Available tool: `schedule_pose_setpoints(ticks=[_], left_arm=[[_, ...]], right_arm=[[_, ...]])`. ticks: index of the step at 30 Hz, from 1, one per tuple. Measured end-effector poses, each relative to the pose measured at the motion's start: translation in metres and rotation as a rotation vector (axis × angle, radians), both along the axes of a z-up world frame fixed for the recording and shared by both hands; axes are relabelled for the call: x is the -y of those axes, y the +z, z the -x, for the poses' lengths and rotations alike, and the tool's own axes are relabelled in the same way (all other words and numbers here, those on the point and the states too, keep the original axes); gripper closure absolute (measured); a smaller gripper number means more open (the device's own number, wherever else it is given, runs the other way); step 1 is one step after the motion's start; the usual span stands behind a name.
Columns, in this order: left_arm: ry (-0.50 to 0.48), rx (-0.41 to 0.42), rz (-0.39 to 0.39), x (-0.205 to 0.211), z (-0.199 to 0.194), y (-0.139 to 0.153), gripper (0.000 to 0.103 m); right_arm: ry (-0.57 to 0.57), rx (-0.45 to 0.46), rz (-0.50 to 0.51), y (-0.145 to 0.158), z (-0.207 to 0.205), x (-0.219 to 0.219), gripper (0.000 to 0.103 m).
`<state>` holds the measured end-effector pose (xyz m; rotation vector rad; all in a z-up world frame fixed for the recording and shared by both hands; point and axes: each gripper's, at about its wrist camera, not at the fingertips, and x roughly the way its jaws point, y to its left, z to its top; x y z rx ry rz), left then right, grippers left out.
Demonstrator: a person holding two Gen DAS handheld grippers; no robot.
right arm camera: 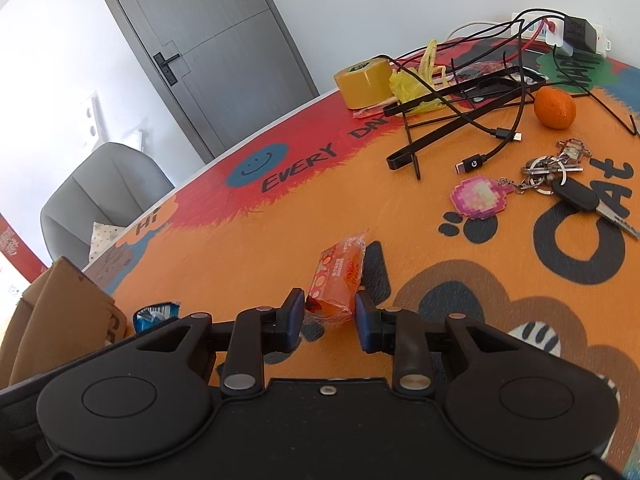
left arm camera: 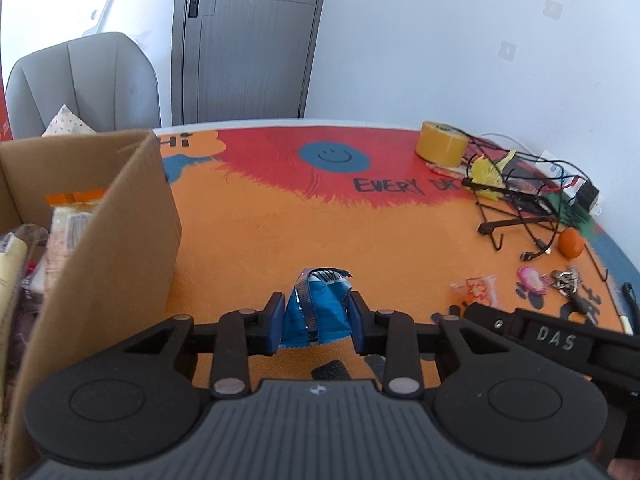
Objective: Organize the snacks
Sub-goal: 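Carry both snacks over the box and open both grippers to drop them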
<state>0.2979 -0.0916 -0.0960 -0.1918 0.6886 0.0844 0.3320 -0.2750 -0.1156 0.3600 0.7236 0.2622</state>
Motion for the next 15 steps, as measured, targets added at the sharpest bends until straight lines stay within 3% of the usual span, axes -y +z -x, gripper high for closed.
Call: schedule_pose_setpoints(ticks=[15], left_arm=[[0.028,0.094,0.025,-0.008,0.036,0.032,0.075]], right_arm=[[0.035,0.081,-0.035,0.028,0.030,-0.010,0.076]])
